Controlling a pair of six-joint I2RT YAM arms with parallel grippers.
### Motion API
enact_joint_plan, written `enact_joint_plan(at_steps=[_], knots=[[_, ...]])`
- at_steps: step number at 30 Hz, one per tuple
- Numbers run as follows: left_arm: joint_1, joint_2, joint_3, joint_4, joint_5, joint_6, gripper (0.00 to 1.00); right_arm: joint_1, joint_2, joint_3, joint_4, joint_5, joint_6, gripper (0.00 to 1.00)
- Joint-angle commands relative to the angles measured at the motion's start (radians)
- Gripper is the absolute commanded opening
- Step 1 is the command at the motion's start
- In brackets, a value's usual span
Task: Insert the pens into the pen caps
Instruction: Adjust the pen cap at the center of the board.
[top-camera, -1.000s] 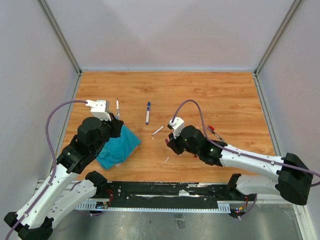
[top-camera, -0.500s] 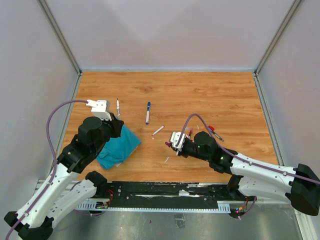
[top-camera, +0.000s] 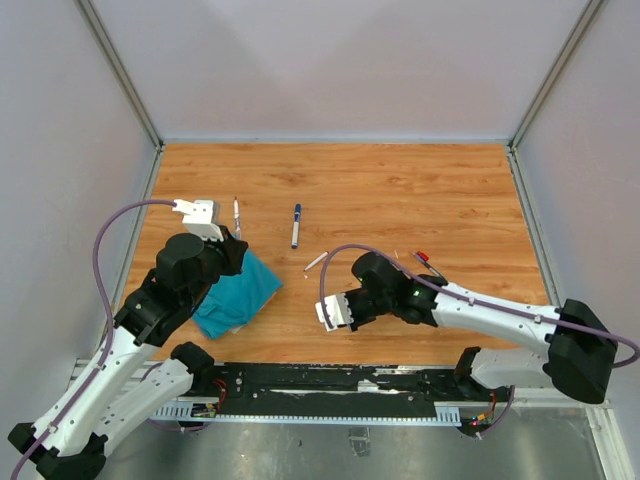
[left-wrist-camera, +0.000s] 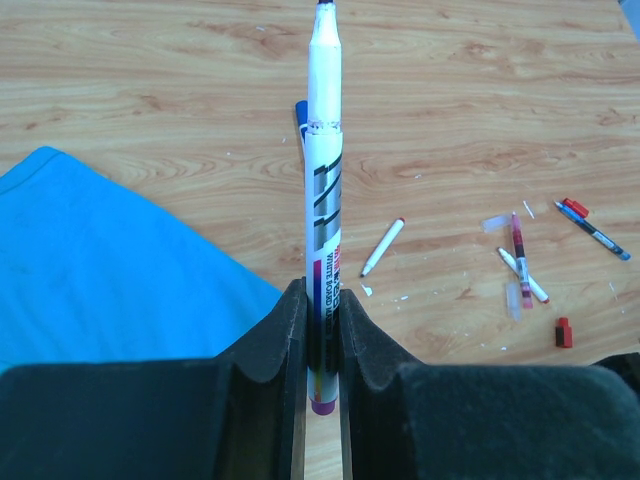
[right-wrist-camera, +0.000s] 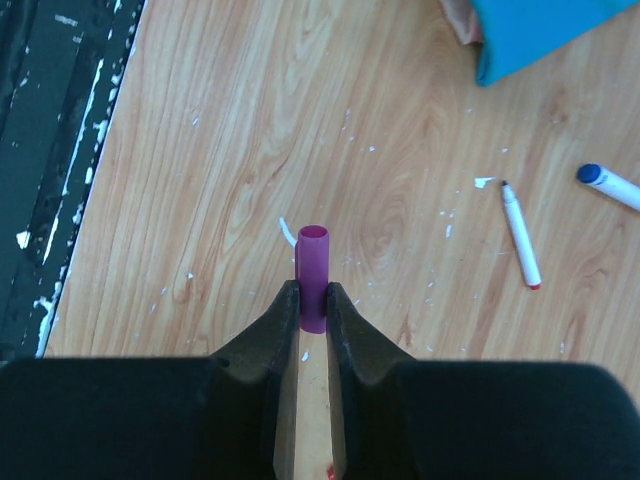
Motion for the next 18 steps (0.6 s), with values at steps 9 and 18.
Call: enact_joint_plan(at_steps=[9,18], knots=[[0.005,-0.005,-0.004,0.036,0.007,0.02,0.0,0.04,0.245,0.198,-0.329,0.023,-0.262,0.01],[0.003,-0.007,-0.003,0.035,0.008,0.02,0.01,0.046,0.402,0.281,-0.396,0.0,-0.318,0.04]])
